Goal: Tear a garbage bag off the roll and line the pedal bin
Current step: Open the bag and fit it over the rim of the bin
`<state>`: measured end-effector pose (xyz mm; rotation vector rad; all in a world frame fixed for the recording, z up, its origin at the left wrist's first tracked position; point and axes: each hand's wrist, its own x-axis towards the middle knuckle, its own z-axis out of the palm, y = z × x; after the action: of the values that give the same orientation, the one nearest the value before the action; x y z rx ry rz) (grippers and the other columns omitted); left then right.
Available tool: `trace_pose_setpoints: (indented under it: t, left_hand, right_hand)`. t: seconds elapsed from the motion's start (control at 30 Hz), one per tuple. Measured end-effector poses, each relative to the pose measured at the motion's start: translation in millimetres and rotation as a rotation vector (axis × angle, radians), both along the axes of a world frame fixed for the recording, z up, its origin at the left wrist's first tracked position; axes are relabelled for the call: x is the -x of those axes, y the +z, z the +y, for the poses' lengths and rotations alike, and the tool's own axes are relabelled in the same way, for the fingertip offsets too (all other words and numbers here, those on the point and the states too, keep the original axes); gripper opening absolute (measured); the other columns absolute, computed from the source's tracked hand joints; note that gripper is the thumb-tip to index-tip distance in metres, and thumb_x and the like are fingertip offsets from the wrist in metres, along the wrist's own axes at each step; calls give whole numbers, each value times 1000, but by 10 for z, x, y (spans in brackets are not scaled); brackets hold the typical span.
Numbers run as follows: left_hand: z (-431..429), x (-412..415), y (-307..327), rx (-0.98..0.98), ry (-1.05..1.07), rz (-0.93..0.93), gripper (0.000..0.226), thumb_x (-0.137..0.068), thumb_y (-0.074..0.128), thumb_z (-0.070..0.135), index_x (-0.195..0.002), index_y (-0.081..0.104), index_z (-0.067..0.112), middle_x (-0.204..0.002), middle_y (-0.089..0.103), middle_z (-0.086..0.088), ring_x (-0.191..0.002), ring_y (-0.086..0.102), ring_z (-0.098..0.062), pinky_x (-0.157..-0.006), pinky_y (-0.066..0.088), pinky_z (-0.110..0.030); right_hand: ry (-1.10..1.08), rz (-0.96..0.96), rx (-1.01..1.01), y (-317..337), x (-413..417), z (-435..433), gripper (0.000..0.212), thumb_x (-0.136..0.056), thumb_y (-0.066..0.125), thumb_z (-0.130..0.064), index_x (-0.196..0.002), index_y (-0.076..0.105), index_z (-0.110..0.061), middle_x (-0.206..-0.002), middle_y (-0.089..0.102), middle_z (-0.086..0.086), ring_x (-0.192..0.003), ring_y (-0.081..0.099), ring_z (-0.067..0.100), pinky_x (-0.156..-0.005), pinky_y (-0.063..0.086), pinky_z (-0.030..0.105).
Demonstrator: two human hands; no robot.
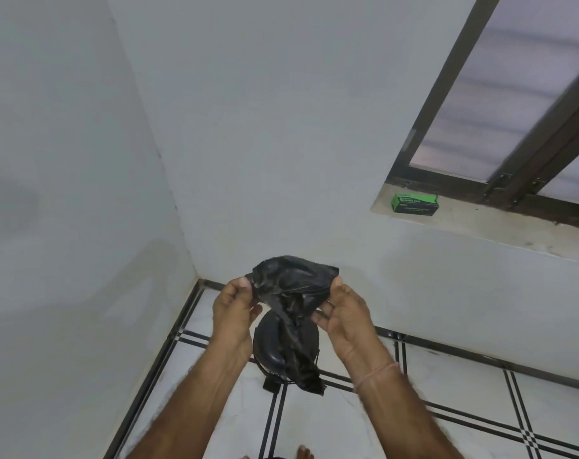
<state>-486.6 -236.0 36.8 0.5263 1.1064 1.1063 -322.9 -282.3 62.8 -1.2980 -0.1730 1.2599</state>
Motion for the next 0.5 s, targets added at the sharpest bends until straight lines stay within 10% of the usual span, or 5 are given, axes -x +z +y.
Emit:
trace_pose_setpoints:
  t: [0.17,0.27,0.4,0.5]
  left_hand:
    - [47,-157,-99,-35,16,108,24,-105,52,25,-89,65,14,-70,69,-3,-62,62,-14,-69,55,-31]
    - [58,-258,-152,-110,-21,283,21,-106,51,20,-90,61,15,-68,57,-1,-54,48,-9,-73,52,-37]
    - [82,-253,-39,-128,-22,462,21,-104,51,36,-108,59,17,-111,67,-4,-103,64,-28,-87,48,-39]
    - [91,-433,265,-210,-336,483,80,-75,42,83,-135,51,30,-136,57,6,-123,56,-20,-105,44,-42]
  right_hand:
    - [-184,2,115,-94,-252,142,31,-105,45,-24,-115,62,1,-106,65,19,-95,60,28,-95,52,46]
    - [-181,2,76,-98,-378,152,22,-104,49,-22,-89,61,-11,-88,63,10,-78,58,22,-72,55,35]
    - [5,-257,-184,-5,-648,78,23,-102,52,-23,-94,57,-2,-85,66,12,-74,61,21,-68,55,31]
    - [177,-377,-281,104,-780,101,31,-102,53,-24,-93,55,5,-85,68,16,-77,63,26,-75,54,36]
